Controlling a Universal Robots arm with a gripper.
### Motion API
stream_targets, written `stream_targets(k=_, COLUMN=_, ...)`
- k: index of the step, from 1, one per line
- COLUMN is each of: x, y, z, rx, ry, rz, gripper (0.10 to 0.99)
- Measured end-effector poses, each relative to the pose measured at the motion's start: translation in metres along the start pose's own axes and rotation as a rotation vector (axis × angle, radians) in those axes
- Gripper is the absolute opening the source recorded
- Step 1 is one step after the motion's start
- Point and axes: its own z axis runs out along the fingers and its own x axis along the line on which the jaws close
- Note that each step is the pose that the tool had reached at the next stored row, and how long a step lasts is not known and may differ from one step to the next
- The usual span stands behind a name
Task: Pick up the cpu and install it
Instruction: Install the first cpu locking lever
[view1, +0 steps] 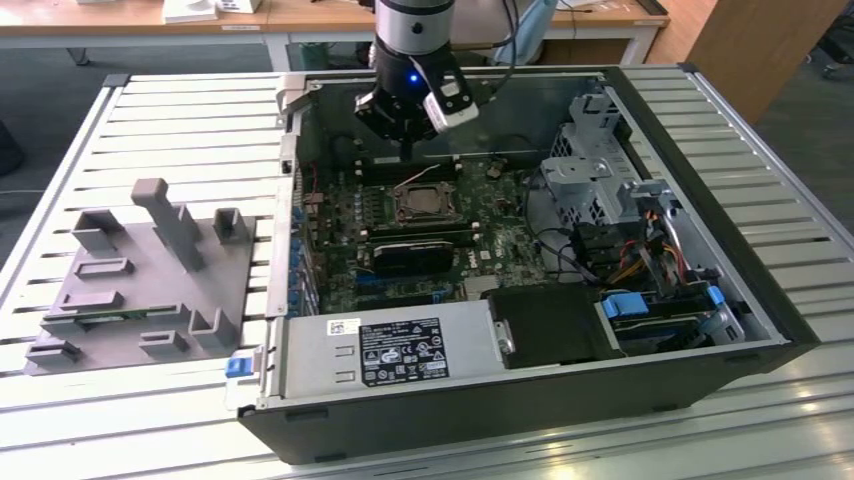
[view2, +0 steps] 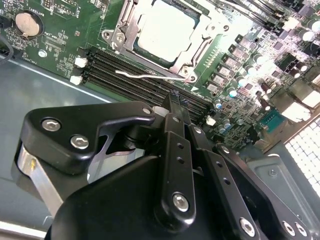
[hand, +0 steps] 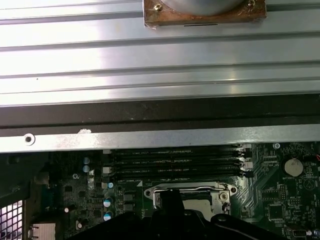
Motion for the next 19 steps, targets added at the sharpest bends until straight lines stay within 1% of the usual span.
stream_targets(k=19, x=-0.0008, y=-0.0005, z=0.0044, rx=0.000, ry=-0.0001, rz=0.000, gripper=0.106)
